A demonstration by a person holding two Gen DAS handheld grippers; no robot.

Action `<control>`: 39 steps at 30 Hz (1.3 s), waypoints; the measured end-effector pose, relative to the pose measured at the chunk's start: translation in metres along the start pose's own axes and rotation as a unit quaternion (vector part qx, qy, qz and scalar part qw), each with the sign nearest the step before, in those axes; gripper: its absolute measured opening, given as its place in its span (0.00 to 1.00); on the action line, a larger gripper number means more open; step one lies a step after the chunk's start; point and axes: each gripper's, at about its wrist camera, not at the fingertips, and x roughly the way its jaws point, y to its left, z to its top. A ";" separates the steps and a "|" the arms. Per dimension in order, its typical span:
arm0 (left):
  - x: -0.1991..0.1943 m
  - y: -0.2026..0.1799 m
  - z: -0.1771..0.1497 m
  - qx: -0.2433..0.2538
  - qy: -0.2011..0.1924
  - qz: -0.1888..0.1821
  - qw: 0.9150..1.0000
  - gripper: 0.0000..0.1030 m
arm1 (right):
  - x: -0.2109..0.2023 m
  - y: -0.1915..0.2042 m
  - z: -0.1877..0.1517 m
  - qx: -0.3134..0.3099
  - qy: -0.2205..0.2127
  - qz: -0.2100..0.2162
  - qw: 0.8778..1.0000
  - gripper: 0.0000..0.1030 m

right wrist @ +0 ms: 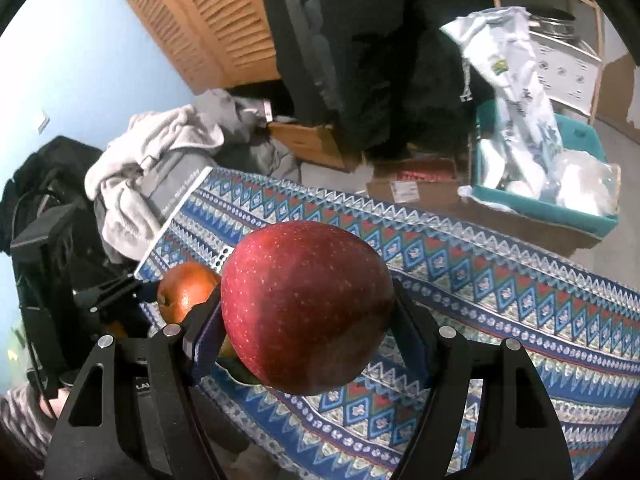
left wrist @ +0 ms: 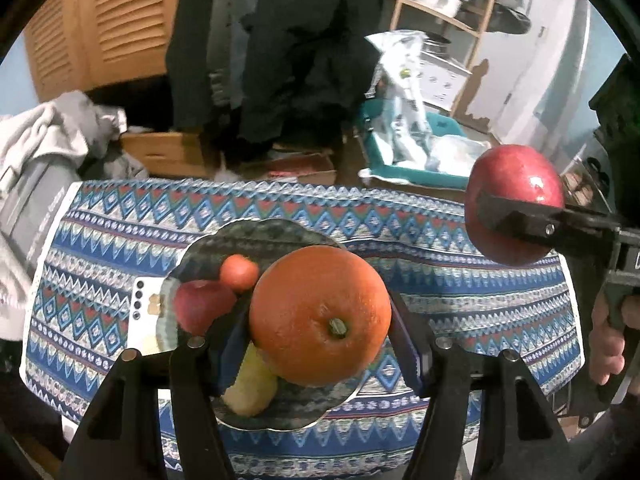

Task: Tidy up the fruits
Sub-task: 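Carry the orange in the left tool and apple in the right tool over the glass bowl, then lower the orange and apple into the glass bowl and open both tools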

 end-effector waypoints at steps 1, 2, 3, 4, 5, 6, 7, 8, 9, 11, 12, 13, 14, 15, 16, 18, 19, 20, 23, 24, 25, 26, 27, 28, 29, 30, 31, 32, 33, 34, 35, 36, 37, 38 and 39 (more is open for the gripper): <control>0.001 0.006 -0.001 -0.006 0.002 0.003 1.000 0.64 | 0.005 0.002 0.001 -0.002 0.004 -0.002 1.000 0.72; 0.003 0.010 -0.001 -0.010 0.003 0.006 1.000 0.64 | 0.011 0.005 0.001 -0.003 0.008 -0.005 1.000 0.72; 0.004 0.013 -0.002 -0.012 0.005 0.008 1.000 0.64 | 0.016 0.006 0.002 -0.005 0.011 -0.008 1.000 0.72; 0.006 0.018 -0.002 -0.017 0.006 0.011 1.000 0.64 | 0.021 0.008 0.002 -0.008 0.015 -0.013 1.000 0.72; 0.007 0.023 -0.003 -0.021 0.008 0.014 1.000 0.64 | 0.027 0.010 0.003 -0.010 0.019 -0.018 1.000 0.72; 0.009 0.026 -0.004 -0.025 0.010 0.016 1.000 0.64 | 0.034 0.012 0.003 -0.012 0.024 -0.020 0.999 0.72; 0.011 0.031 -0.004 -0.029 0.012 0.018 0.999 0.64 | 0.038 0.012 0.004 -0.013 0.028 -0.022 0.999 0.72; 0.013 0.034 -0.004 -0.033 0.015 0.018 0.999 0.64 | 0.046 0.014 0.004 -0.016 0.035 -0.025 0.999 0.72; 0.015 0.038 -0.005 -0.039 0.017 0.019 0.999 0.64 | 0.052 0.016 0.004 -0.018 0.040 -0.026 0.999 0.72; 0.020 0.045 -0.006 -0.047 0.022 0.023 0.998 0.64 | 0.064 0.018 0.003 -0.023 0.049 -0.030 0.998 0.72; 0.024 0.050 -0.007 -0.053 0.027 0.026 0.998 0.64 | 0.070 0.019 0.002 -0.026 0.054 -0.032 0.998 0.72; 0.026 0.053 -0.008 -0.057 0.030 0.027 0.998 0.64 | 0.078 0.021 0.001 -0.027 0.061 -0.031 0.997 0.72; 0.030 0.057 -0.009 -0.062 0.034 0.027 0.997 0.64 | 0.083 0.022 0.001 -0.027 0.066 -0.031 0.997 0.72; 0.034 0.061 -0.010 -0.070 0.040 0.027 0.996 0.64 | 0.088 0.023 0.000 -0.027 0.071 -0.031 0.997 0.72; 0.037 0.064 -0.011 -0.075 0.043 0.029 0.996 0.64 | 0.094 0.024 -0.001 -0.028 0.077 -0.031 0.996 0.72; 0.043 0.067 -0.013 -0.078 0.048 0.039 0.995 0.64 | 0.105 0.026 -0.003 -0.031 0.087 -0.032 0.995 0.72; 0.045 0.068 -0.015 -0.079 0.049 0.041 0.995 0.64 | 0.110 0.027 -0.004 -0.032 0.093 -0.033 0.995 0.72; 0.047 0.069 -0.016 -0.083 0.052 0.041 0.994 0.64 | 0.117 0.028 -0.005 -0.034 0.101 -0.035 0.994 0.72; 0.055 0.074 -0.021 -0.096 0.065 0.037 0.993 0.64 | 0.128 0.029 -0.009 -0.036 0.114 -0.037 0.992 0.72; 0.058 0.076 -0.022 -0.098 0.071 0.040 0.992 0.64 | 0.130 0.029 -0.010 -0.037 0.117 -0.037 0.992 0.72; 0.062 0.078 -0.024 -0.102 0.076 0.040 0.991 0.64 | 0.133 0.028 -0.012 -0.036 0.121 -0.036 0.991 0.72; 0.065 0.081 -0.026 -0.106 0.081 0.038 0.990 0.64 | 0.135 0.028 -0.013 -0.034 0.123 -0.035 0.991 0.72; 0.067 0.083 -0.027 -0.111 0.085 0.035 0.989 0.64 | 0.136 0.027 -0.013 -0.029 0.126 -0.033 0.991 0.72; 0.070 0.086 -0.030 -0.120 0.091 0.033 0.988 0.64 | 0.138 0.026 -0.014 -0.025 0.129 -0.030 0.991 0.72; 0.071 0.087 -0.031 -0.124 0.094 0.033 0.987 0.64 | 0.140 0.025 -0.015 -0.025 0.133 -0.028 0.990 0.72; 0.073 0.089 -0.033 -0.129 0.100 0.034 0.986 0.64 | 0.141 0.024 -0.017 -0.024 0.135 -0.029 0.990 0.72; 0.076 0.090 -0.035 -0.132 0.105 0.035 0.985 0.64 | 0.143 0.024 -0.017 -0.023 0.138 -0.028 0.990 0.72; 0.078 0.090 -0.036 -0.133 0.108 0.036 0.984 0.64 | 0.145 0.022 -0.019 -0.018 0.146 -0.024 0.989 0.73; 0.081 0.091 -0.037 -0.135 0.115 0.039 0.983 0.64 | 0.146 0.022 -0.019 -0.015 0.148 -0.022 0.989 0.73; 0.083 0.091 -0.037 -0.136 0.120 0.041 0.983 0.64 | 0.147 0.021 -0.020 -0.011 0.150 -0.020 0.988 0.74; 0.083 0.092 -0.038 -0.140 0.120 0.039 0.982 0.64 | 0.148 0.020 -0.021 -0.008 0.153 -0.019 0.988 0.74; 0.082 0.092 -0.038 -0.143 0.117 0.040 0.982 0.64 | 0.147 0.020 -0.022 -0.007 0.152 -0.015 0.988 0.74; 0.080 0.092 -0.037 -0.142 0.114 0.046 0.982 0.64 | 0.144 0.021 -0.021 -0.006 0.146 -0.009 0.989 0.74; 0.078 0.091 -0.035 -0.140 0.111 0.048 0.983 0.65 | 0.142 0.022 -0.019 -0.006 0.142 -0.007 0.990 0.74; 0.075 0.090 -0.034 -0.136 0.107 0.050 0.984 0.66 | 0.139 0.023 -0.018 -0.006 0.138 -0.004 0.990 0.75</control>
